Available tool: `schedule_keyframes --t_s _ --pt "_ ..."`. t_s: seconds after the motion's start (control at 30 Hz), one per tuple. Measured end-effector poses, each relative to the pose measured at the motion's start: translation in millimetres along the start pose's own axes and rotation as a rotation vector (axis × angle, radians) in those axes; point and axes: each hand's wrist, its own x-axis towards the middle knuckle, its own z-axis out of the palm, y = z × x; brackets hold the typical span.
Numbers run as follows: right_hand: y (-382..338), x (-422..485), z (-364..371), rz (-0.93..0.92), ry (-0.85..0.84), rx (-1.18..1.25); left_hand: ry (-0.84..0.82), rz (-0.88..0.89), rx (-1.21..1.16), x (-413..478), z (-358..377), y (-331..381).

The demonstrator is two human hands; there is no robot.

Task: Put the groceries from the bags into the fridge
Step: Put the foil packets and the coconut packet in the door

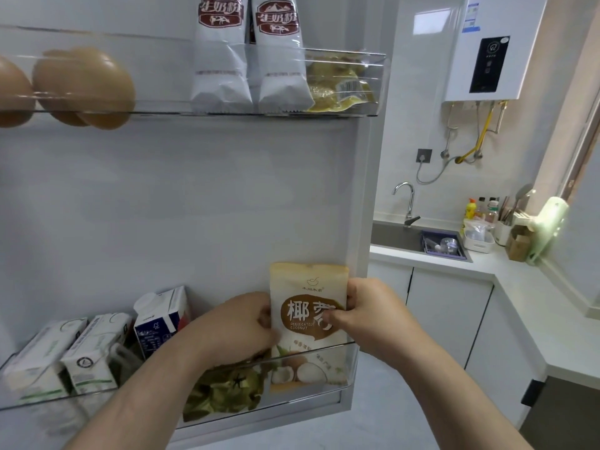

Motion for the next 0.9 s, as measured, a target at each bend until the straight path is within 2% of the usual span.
schedule_keyframes --t_s 0.1,0.27,0.37,0.5,0.63,0.9 --pt "0 1 1 0.006 0.018 -0.014 0.102 -0.008 -0.156 1 0 1" --pt "-6 -1 3 0.025 0.052 -0.094 0.157 -0.098 -0.153 -1 -2 -4" --pt "-11 -3 3 0.000 0.066 -0.231 0.155 -0.149 -0.133 -1 -2 -5" --pt "-16 -9 3 -0.036 0.181 -0.418 0.125 -0.145 -0.094 -2 1 -1" --pt "-16 -11 2 -0.079 0.275 -0.410 0.117 -0.162 -0.108 0 1 -2" --pt "-11 -1 -2 0.025 0.126 -0.287 0.103 -0.164 -0.103 0 1 -2"
